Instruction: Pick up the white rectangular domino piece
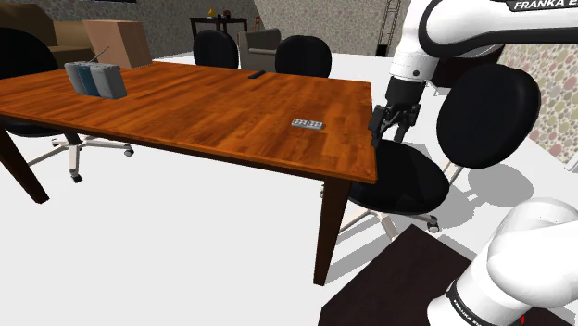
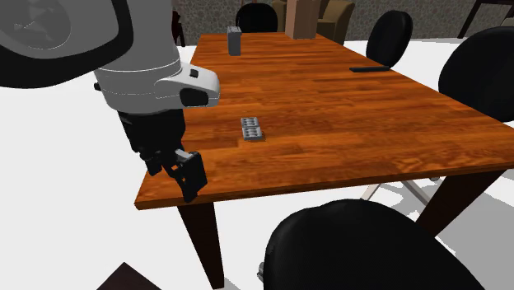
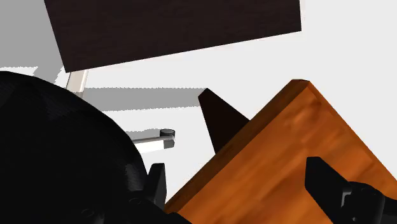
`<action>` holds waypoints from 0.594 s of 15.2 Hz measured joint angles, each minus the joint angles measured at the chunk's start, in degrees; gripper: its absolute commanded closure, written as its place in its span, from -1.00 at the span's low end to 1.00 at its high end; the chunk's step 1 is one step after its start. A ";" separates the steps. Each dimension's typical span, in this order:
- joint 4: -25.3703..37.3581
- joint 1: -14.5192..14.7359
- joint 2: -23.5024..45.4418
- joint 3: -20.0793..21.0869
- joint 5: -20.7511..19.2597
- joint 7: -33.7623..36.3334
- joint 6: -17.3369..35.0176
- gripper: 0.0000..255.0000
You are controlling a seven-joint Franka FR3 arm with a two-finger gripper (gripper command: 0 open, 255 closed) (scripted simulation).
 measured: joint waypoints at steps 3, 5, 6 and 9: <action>1.99 0.42 3.00 -0.81 -0.73 -2.32 0.95 -1.00; 4.99 1.35 7.53 -1.33 -1.27 -5.12 2.43 -1.00; 6.72 1.55 9.80 -2.13 -1.86 -7.22 2.89 -1.00; 11.91 2.70 16.72 -3.31 -2.73 -12.51 4.58 -1.00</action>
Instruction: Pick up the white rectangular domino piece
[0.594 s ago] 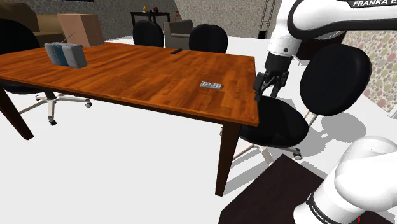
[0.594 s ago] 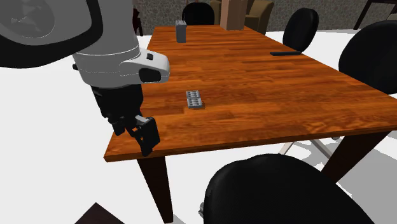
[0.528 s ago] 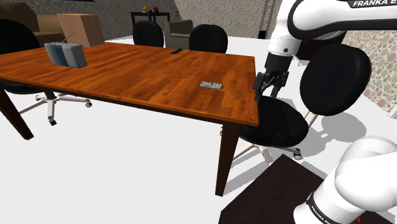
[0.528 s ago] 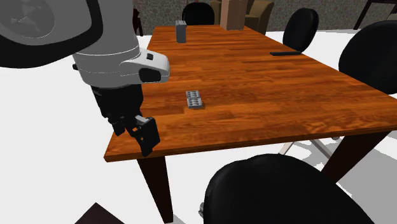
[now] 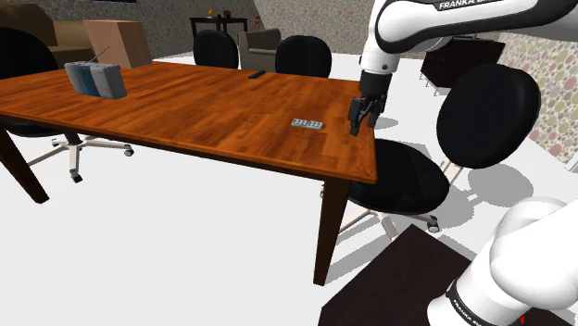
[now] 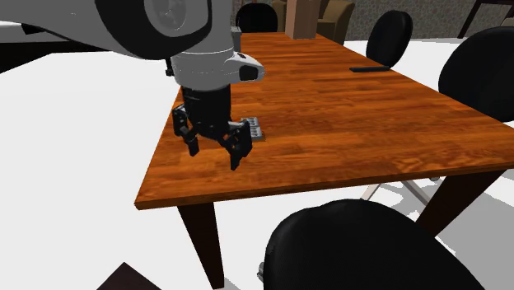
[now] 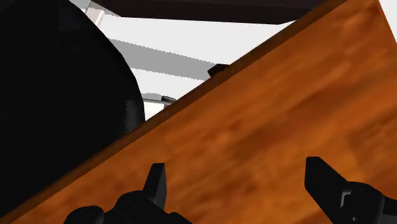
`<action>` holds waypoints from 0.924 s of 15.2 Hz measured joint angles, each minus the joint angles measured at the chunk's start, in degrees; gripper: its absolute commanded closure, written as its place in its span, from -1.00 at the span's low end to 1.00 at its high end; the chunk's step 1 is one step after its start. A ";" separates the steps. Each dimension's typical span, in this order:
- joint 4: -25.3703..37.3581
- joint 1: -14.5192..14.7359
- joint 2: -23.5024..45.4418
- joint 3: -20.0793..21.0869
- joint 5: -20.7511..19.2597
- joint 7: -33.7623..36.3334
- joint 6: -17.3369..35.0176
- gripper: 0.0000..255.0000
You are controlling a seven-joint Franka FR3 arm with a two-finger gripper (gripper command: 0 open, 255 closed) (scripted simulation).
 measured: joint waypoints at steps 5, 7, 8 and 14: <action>11.00 1.80 11.52 -0.98 -0.54 -8.26 0.61 -1.00; 15.77 2.32 16.55 -1.22 -0.55 -11.58 0.92 -1.00; 17.77 2.61 18.32 -1.12 -0.60 -12.99 0.71 -1.00; 33.35 3.68 31.98 -0.36 -0.62 -21.73 -0.84 -1.00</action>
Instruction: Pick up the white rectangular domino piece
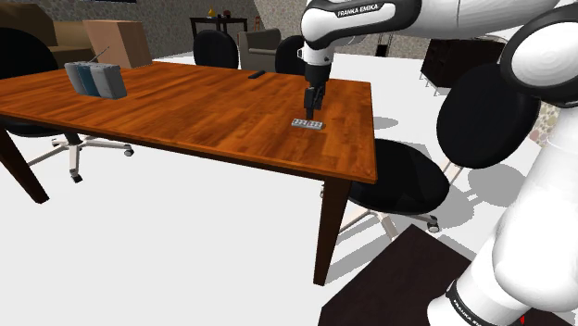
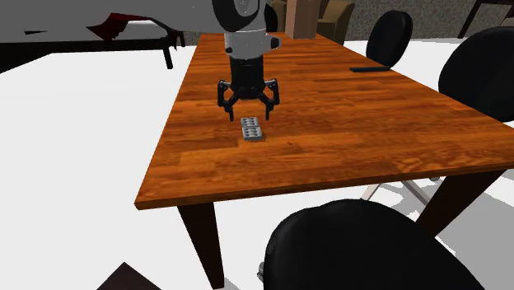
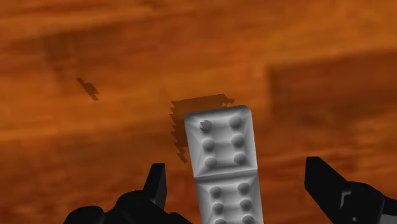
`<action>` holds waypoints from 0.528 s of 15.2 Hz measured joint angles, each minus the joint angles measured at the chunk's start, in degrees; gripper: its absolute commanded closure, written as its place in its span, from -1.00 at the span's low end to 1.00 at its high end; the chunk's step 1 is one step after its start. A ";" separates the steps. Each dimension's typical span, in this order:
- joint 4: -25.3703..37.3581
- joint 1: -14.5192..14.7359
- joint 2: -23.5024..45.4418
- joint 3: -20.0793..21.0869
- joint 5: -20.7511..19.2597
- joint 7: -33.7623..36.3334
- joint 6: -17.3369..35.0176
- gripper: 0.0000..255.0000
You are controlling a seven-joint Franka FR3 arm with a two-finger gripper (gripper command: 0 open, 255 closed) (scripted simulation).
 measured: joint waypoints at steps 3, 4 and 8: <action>2.23 0.07 2.33 0.23 -0.05 -1.51 0.16 -1.00; 1.92 0.06 2.50 0.23 -0.05 -1.64 0.66 -1.00; -1.50 0.13 2.45 0.29 -0.09 -1.59 4.02 -1.00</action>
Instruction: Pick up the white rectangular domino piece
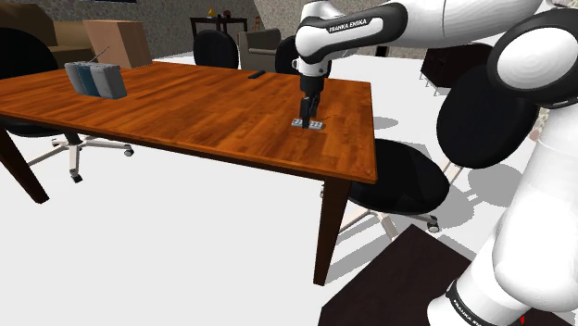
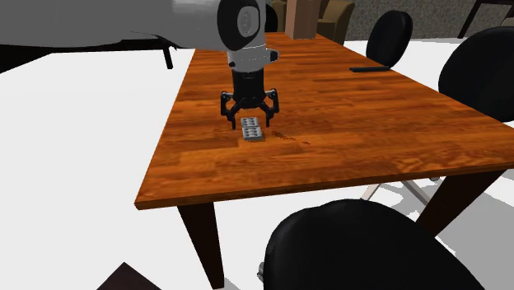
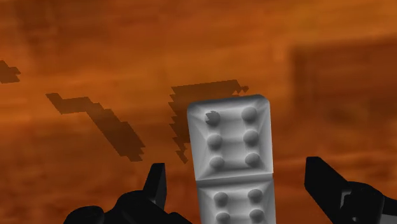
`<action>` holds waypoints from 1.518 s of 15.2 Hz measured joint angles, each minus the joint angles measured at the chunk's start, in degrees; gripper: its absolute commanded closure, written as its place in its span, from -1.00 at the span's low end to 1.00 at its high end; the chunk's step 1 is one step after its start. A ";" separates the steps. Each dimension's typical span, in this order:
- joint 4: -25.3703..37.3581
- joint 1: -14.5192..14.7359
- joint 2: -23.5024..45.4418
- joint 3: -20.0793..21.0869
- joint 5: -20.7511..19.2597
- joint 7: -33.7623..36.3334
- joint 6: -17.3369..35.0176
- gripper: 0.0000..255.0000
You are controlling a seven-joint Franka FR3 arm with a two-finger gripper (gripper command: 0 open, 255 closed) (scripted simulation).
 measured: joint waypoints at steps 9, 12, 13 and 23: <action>-0.30 0.01 0.20 0.03 0.07 -0.02 0.74 1.00; -0.40 0.02 0.13 0.04 0.06 -0.01 0.85 1.00; -0.11 0.00 0.19 0.02 0.04 -0.02 0.50 1.00; 7.44 -0.05 0.52 -0.02 0.07 -0.19 -6.86 1.00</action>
